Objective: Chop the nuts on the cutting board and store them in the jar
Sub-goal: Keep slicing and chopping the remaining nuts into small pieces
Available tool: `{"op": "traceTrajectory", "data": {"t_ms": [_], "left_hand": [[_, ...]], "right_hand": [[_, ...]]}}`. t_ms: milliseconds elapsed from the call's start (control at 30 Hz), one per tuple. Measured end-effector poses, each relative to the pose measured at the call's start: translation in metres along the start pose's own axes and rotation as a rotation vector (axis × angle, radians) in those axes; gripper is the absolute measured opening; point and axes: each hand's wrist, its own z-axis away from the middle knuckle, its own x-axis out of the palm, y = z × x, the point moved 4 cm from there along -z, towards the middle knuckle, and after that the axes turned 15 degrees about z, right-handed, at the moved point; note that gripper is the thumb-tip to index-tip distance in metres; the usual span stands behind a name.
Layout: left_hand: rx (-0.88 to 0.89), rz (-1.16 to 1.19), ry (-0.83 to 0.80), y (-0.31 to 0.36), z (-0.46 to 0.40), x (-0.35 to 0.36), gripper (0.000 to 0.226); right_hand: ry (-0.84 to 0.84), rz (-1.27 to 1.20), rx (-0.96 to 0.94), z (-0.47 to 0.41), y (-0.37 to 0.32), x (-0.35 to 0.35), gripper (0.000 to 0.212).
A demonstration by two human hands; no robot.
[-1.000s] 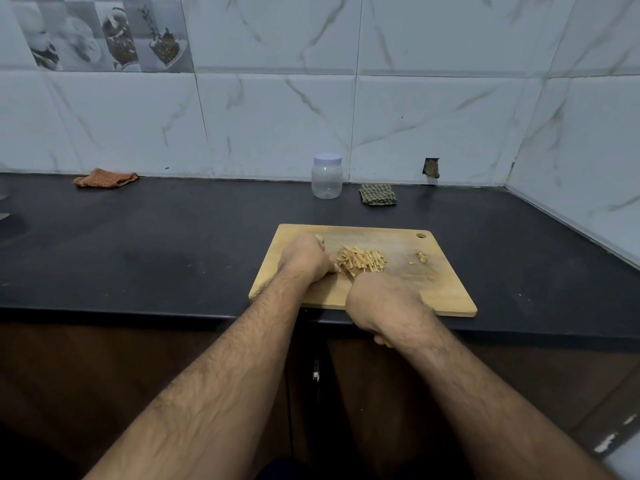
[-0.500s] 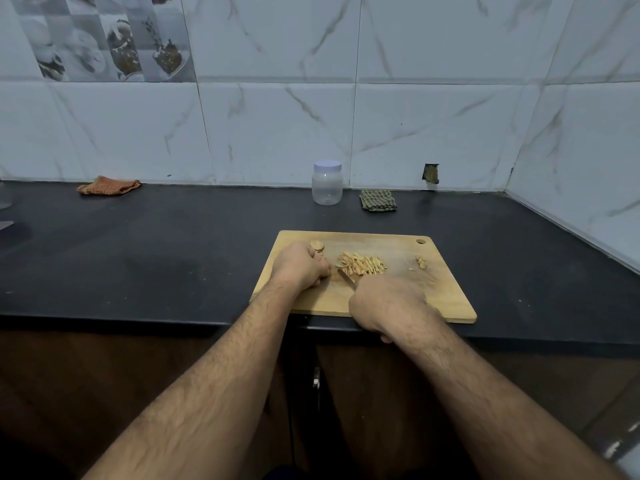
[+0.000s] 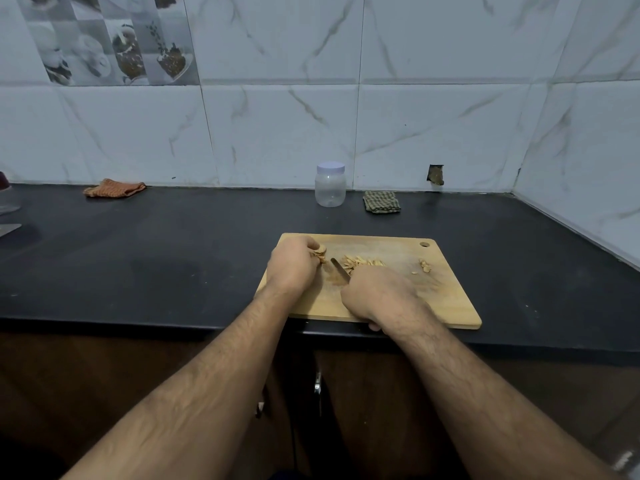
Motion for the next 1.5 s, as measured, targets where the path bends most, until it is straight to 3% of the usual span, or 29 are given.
{"op": "traceTrajectory", "data": {"t_ms": [333, 733, 967, 1067, 1367, 1500], "left_hand": [[0.068, -0.121, -0.022, 0.004, -0.006, 0.002, 0.014], [0.033, -0.080, -0.096, -0.001, -0.016, -0.003, 0.022], [-0.052, -0.067, 0.030, -0.004, -0.019, -0.011, 0.010], [-0.060, -0.023, 0.025, -0.005, -0.019, -0.012, 0.015], [-0.016, 0.042, 0.002, -0.003, -0.014, -0.010, 0.003], [-0.044, 0.076, -0.013, -0.005, -0.012, -0.013, 0.011]], "right_hand": [[0.009, -0.119, 0.015, -0.012, 0.004, 0.011, 0.024], [-0.029, -0.167, 0.015, -0.013, 0.008, 0.017, 0.025], [-0.009, -0.159, 0.003, -0.014, 0.009, 0.018, 0.026], [0.009, -0.164, 0.006, -0.015, 0.009, 0.019, 0.025], [0.021, -0.173, 0.018, -0.018, 0.009, 0.021, 0.021], [0.033, -0.174, 0.027, -0.018, 0.009, 0.021, 0.020]]}}
